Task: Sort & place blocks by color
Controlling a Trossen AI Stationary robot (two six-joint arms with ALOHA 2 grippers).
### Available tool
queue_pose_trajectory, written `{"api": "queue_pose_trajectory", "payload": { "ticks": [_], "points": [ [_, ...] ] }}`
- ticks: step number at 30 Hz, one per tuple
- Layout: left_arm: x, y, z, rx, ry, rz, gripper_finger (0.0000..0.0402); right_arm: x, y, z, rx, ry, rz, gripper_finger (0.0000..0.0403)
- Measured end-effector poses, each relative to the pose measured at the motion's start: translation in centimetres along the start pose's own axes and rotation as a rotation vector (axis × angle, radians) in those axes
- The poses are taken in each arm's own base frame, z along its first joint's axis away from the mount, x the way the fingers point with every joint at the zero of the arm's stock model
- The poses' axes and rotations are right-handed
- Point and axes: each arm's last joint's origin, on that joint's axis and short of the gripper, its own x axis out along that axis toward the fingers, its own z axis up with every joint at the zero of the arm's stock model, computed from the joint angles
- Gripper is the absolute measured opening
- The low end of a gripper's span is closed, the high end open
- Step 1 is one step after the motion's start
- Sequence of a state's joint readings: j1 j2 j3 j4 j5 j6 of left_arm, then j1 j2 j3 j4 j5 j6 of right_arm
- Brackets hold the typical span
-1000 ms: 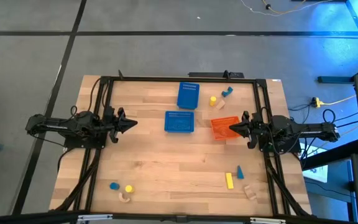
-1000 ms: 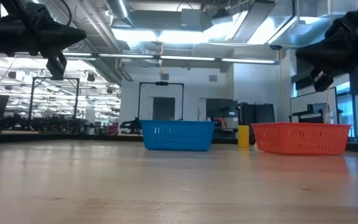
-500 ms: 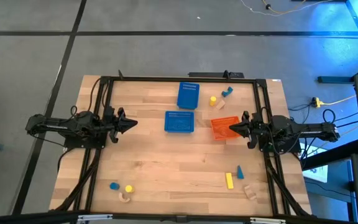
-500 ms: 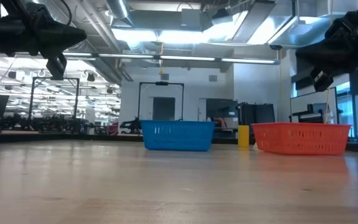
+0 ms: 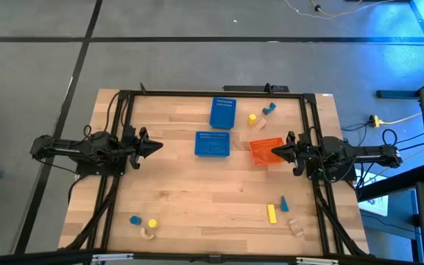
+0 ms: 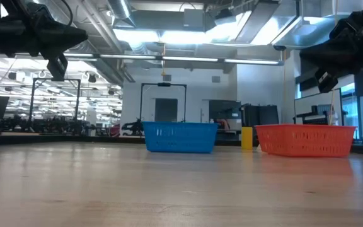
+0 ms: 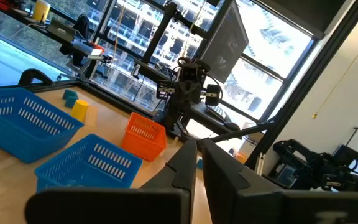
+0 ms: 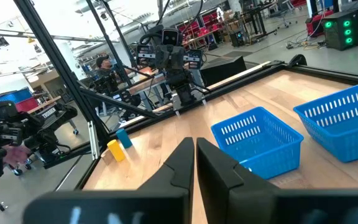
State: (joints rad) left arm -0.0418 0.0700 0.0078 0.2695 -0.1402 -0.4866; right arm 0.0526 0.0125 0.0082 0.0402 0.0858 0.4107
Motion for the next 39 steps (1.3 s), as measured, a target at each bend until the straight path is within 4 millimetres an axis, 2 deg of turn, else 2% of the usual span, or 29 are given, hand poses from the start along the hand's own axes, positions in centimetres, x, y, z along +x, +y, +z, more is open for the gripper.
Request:
{"api": "queue_pose_trajectory", "payload": {
  "ticks": [17,21,27,29,33,39],
  "points": [
    [0.0,0.0,0.0,0.002,-0.001,0.000,0.0001,0.0,0.0,0.0,0.000,0.000,0.000,0.0020],
    [-0.1,-0.3,1.3,0.052,-0.167,0.043,0.0007,0.0,0.0,0.0,0.000,0.000,0.000,0.0020],
    [-0.9,-0.7,3.9,-0.111,-0.501,0.185,0.0011,0.0,0.0,0.0,0.000,0.000,0.000,0.0020],
    [-0.4,-1.2,4.6,-0.146,-0.454,0.156,0.0020,0.0,0.0,0.0,0.000,0.000,0.000,0.0020],
    [2.4,-2.6,5.6,-0.112,-0.187,0.174,0.0061,0.0,0.0,0.0,0.000,0.000,0.000,0.0020],
    [6.7,-6.6,10.0,-0.073,0.259,0.083,0.0139,0.0,0.0,0.0,0.000,0.000,0.000,0.0020]
  ]
}}
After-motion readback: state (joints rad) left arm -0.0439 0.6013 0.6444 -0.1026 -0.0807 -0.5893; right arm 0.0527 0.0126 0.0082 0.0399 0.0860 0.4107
